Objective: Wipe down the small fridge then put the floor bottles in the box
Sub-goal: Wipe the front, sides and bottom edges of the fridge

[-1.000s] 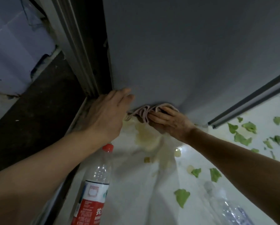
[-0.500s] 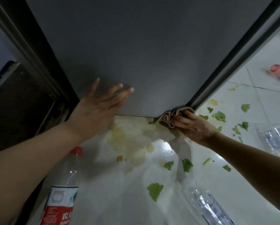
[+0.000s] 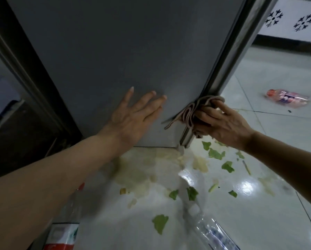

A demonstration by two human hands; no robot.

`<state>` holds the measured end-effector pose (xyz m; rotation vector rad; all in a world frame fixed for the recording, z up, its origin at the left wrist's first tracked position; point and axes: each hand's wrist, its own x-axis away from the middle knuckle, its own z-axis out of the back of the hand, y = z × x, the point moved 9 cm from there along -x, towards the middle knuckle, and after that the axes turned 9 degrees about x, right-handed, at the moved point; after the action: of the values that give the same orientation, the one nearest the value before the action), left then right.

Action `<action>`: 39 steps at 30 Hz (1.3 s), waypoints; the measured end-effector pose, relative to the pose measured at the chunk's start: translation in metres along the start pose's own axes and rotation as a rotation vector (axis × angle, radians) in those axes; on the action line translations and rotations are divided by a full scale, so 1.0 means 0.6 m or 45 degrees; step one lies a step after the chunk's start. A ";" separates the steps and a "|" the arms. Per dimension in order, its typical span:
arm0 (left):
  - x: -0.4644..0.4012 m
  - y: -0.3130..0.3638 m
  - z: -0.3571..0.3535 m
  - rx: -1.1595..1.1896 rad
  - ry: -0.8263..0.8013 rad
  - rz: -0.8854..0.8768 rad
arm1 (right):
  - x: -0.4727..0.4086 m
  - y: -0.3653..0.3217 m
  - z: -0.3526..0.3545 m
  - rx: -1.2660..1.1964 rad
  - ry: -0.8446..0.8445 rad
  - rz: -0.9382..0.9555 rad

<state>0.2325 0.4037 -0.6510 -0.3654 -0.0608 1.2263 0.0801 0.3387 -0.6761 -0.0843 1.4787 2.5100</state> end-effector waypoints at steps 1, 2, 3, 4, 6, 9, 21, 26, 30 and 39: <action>-0.008 0.001 0.002 0.008 -0.040 0.013 | 0.002 0.025 0.010 -0.006 0.026 -0.063; -0.013 0.003 0.006 -0.001 -0.038 0.011 | 0.003 0.043 0.017 -0.023 0.043 -0.123; -0.018 0.005 0.013 -0.008 -0.012 0.003 | 0.003 0.052 0.023 -0.049 0.055 -0.173; -0.022 0.005 0.017 0.002 0.015 0.000 | 0.003 0.054 0.026 -0.079 0.063 -0.216; -0.028 0.002 0.022 0.012 0.048 0.009 | 0.001 0.042 0.023 -0.109 0.044 -0.282; -0.032 0.000 0.020 -0.030 0.100 -0.015 | 0.006 -0.003 -0.002 -0.145 -0.016 -0.265; -0.026 0.001 0.026 -0.152 0.336 -0.041 | 0.023 -0.177 -0.091 -0.035 -0.286 0.111; -0.030 -0.004 0.021 -0.196 0.145 -0.008 | 0.001 -0.088 -0.041 -0.052 -0.026 0.018; -0.036 -0.012 0.032 -0.114 0.012 0.046 | 0.001 -0.008 0.003 -0.052 0.047 -0.010; -0.074 -0.060 0.221 -0.085 0.333 0.197 | -0.026 0.134 0.084 0.010 0.148 -0.068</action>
<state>0.2183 0.3843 -0.5089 -0.5947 0.1544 1.3216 0.0807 0.3428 -0.5799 -0.2694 1.5083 2.4944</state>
